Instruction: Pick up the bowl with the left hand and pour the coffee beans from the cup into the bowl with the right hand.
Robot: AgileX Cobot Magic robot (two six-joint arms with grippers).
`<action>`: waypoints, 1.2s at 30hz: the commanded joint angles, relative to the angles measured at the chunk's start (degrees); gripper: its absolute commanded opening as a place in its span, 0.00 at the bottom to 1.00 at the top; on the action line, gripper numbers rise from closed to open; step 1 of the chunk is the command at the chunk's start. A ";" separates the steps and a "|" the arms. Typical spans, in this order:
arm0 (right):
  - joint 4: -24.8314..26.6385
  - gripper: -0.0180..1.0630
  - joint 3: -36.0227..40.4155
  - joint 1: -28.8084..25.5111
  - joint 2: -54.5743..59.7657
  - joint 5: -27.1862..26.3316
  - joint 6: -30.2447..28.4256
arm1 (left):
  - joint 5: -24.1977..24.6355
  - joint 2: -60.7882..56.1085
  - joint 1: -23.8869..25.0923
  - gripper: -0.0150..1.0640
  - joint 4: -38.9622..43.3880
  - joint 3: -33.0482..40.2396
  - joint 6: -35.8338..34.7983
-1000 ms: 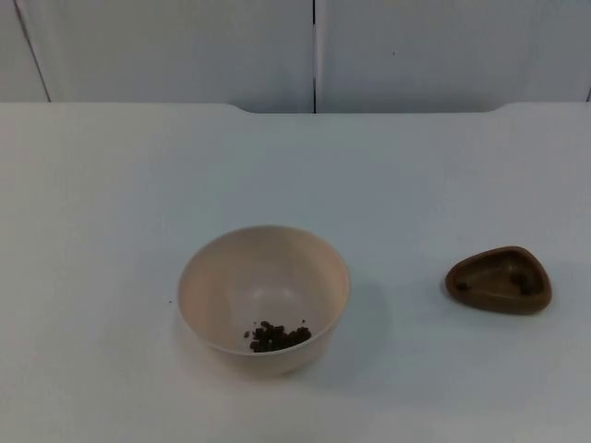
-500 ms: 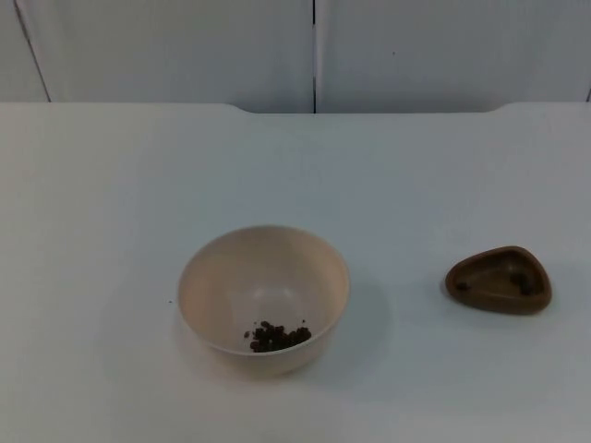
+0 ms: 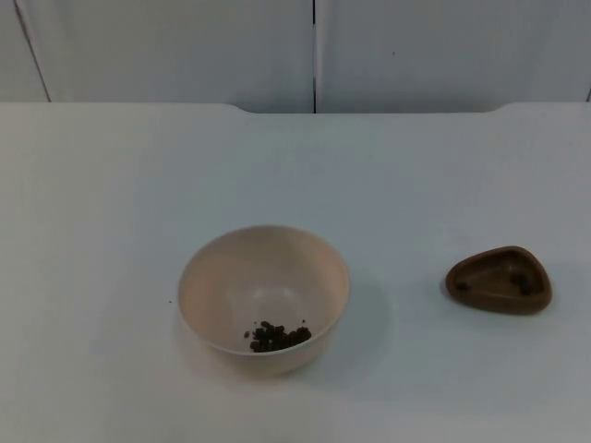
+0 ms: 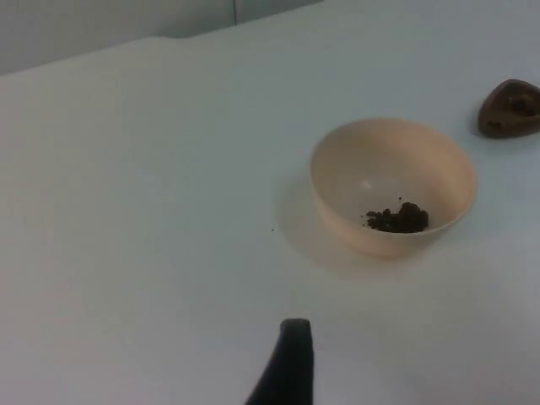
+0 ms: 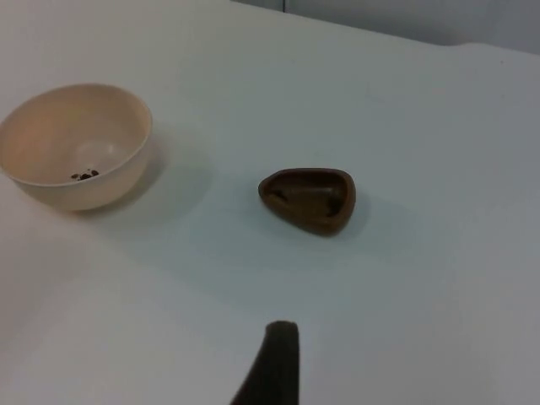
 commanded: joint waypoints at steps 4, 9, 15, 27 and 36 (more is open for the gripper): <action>-0.17 0.72 0.04 -0.11 -0.24 -0.21 -0.20 | 0.16 -0.20 -0.05 0.72 0.25 0.31 0.17; -0.17 0.72 0.04 -0.11 -0.24 -0.21 -0.20 | 0.16 -0.20 -0.05 0.72 0.25 0.31 0.17; -0.17 0.72 0.04 -0.11 -0.24 -0.21 -0.20 | 0.16 -0.20 -0.05 0.72 0.25 0.31 0.17; -3.26 0.94 0.04 -0.11 -0.24 -0.32 3.97 | 0.16 -0.20 -0.05 0.79 0.25 0.31 0.17; -4.29 0.99 0.04 -0.11 -0.24 -0.32 5.36 | 0.16 -0.20 -0.05 0.99 0.02 0.31 0.17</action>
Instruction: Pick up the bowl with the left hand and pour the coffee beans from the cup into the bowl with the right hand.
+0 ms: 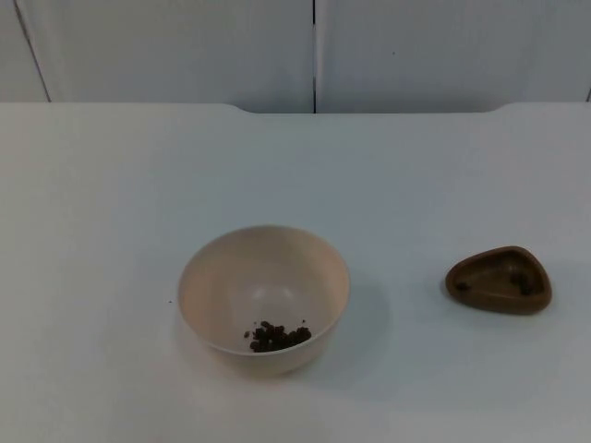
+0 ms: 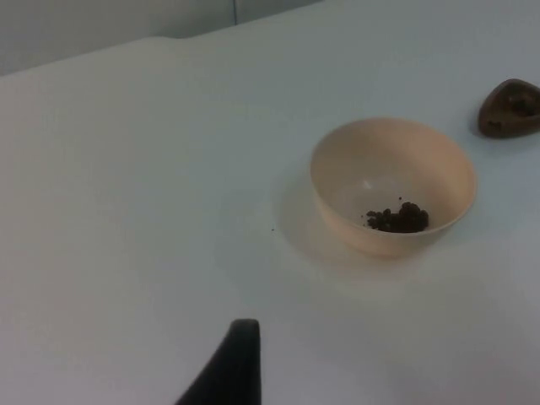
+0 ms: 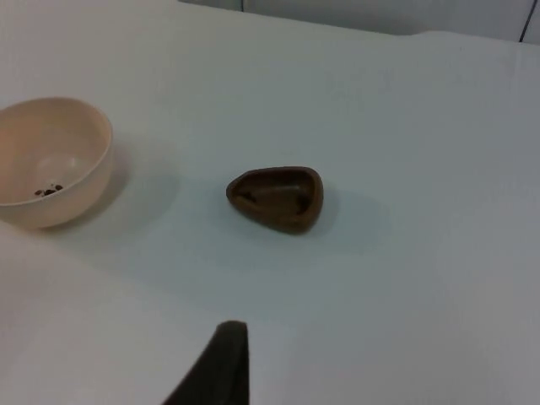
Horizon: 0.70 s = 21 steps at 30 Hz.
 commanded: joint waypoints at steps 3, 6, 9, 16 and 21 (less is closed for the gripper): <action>-0.38 0.99 0.04 -0.11 -0.24 -0.32 0.19 | 0.16 -0.20 -0.05 0.99 0.03 0.31 0.17; -0.38 0.99 0.04 -0.11 -0.24 -0.32 0.19 | 0.16 -0.20 -0.05 0.99 0.03 0.31 0.17; -0.38 0.99 0.04 -0.11 -0.24 -0.32 0.19 | 0.16 -0.20 -0.05 0.99 0.03 0.31 0.17; -0.38 0.99 0.04 -0.11 -0.24 -0.32 0.19 | 0.16 -0.20 -0.05 0.99 0.03 0.31 0.17; -0.37 0.99 0.04 -0.11 -0.24 -0.43 0.19 | 0.16 -0.20 -0.05 0.99 0.03 0.31 0.17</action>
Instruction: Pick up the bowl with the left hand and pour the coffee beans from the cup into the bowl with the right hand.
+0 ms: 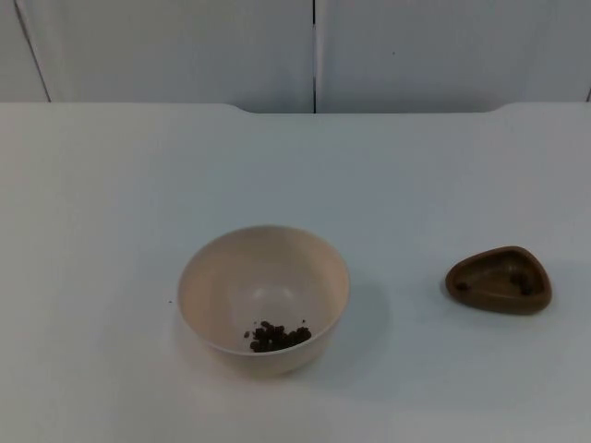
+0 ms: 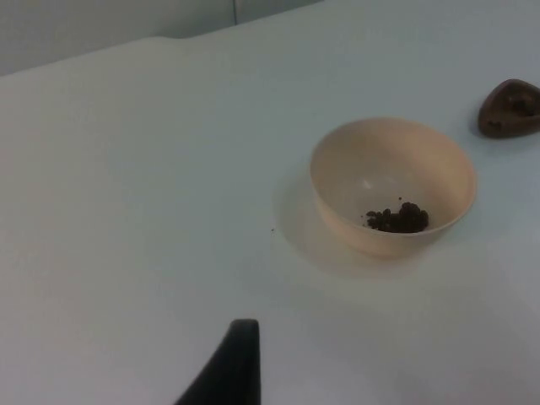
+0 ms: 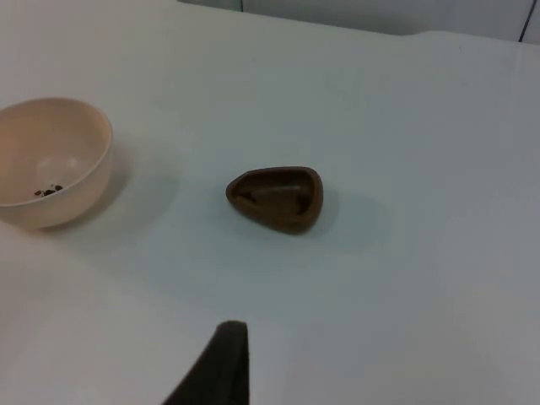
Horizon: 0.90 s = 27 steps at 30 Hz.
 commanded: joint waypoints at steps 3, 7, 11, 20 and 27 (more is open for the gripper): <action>-0.37 0.99 0.04 -0.11 -0.24 -0.43 0.19 | 0.16 -0.20 -0.05 0.99 0.03 0.31 0.17; -0.37 0.99 0.04 -0.11 -0.24 -0.43 0.19 | 0.16 -0.20 -0.05 0.99 0.03 0.31 0.17; -0.37 0.99 0.04 -0.11 -0.24 -0.43 0.19 | 0.16 -0.20 -0.05 0.99 0.03 0.31 0.17; -0.37 0.99 0.04 -1.00 -0.24 -0.43 0.19 | 0.16 -0.20 -0.05 0.99 0.03 0.31 0.17; -0.37 0.99 0.04 -7.22 -0.24 -0.43 0.19 | 0.16 -0.20 -0.05 0.99 0.03 0.31 0.17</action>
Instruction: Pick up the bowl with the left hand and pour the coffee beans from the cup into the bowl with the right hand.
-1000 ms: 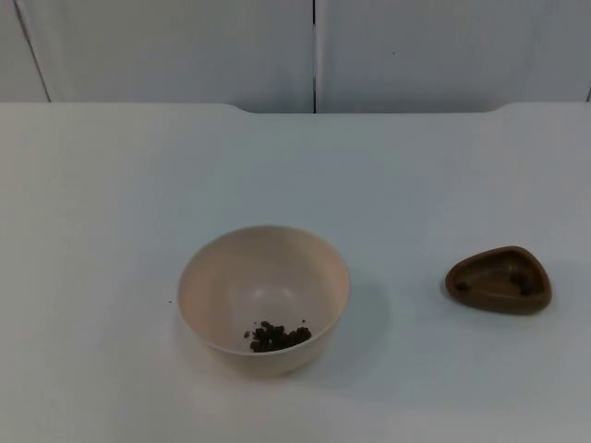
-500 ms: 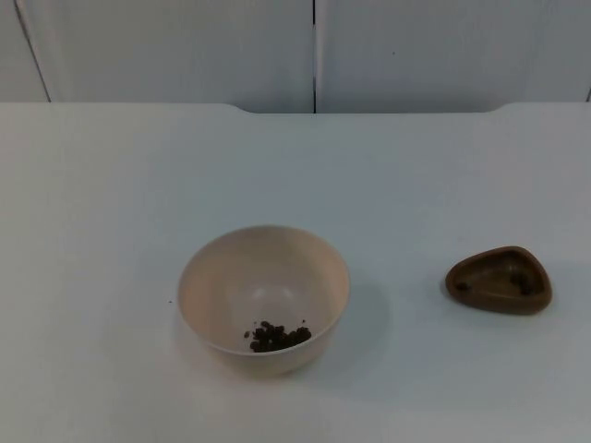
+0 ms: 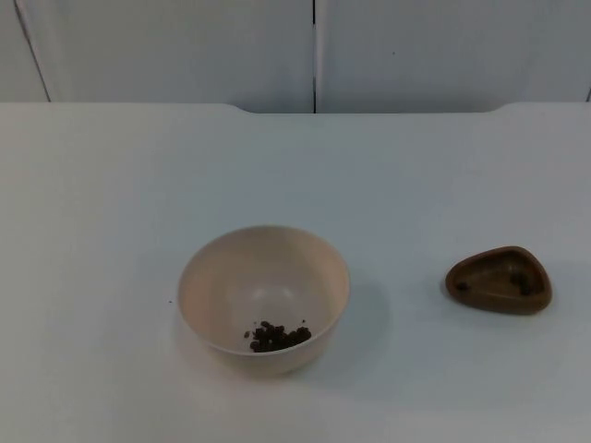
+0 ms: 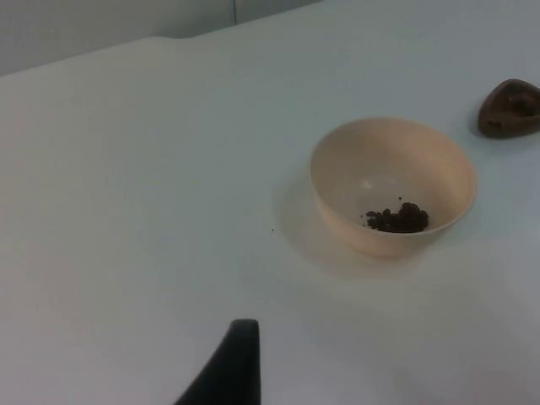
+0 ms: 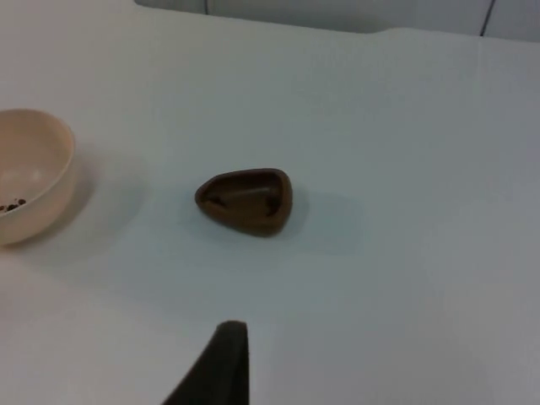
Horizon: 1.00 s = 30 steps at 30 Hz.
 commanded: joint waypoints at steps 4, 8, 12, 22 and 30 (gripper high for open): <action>-0.15 0.99 0.04 -5.86 -0.24 -0.43 0.10 | 0.16 -0.20 -0.05 0.99 0.03 0.31 0.17; -0.15 0.99 0.04 -8.21 -0.24 -0.43 0.10 | 0.16 -0.20 -0.05 0.99 0.03 0.31 0.17; -0.15 0.99 0.04 -10.13 -0.24 -0.43 0.10 | 0.16 -0.20 -0.05 0.99 0.03 0.31 0.17; -0.03 0.99 0.04 -10.87 -0.24 -0.55 0.10 | 0.16 -0.20 1.29 0.99 0.01 0.31 0.17; -0.03 0.99 0.04 -10.87 -0.24 -0.55 0.10 | 0.16 -0.20 7.96 0.99 0.01 0.31 0.17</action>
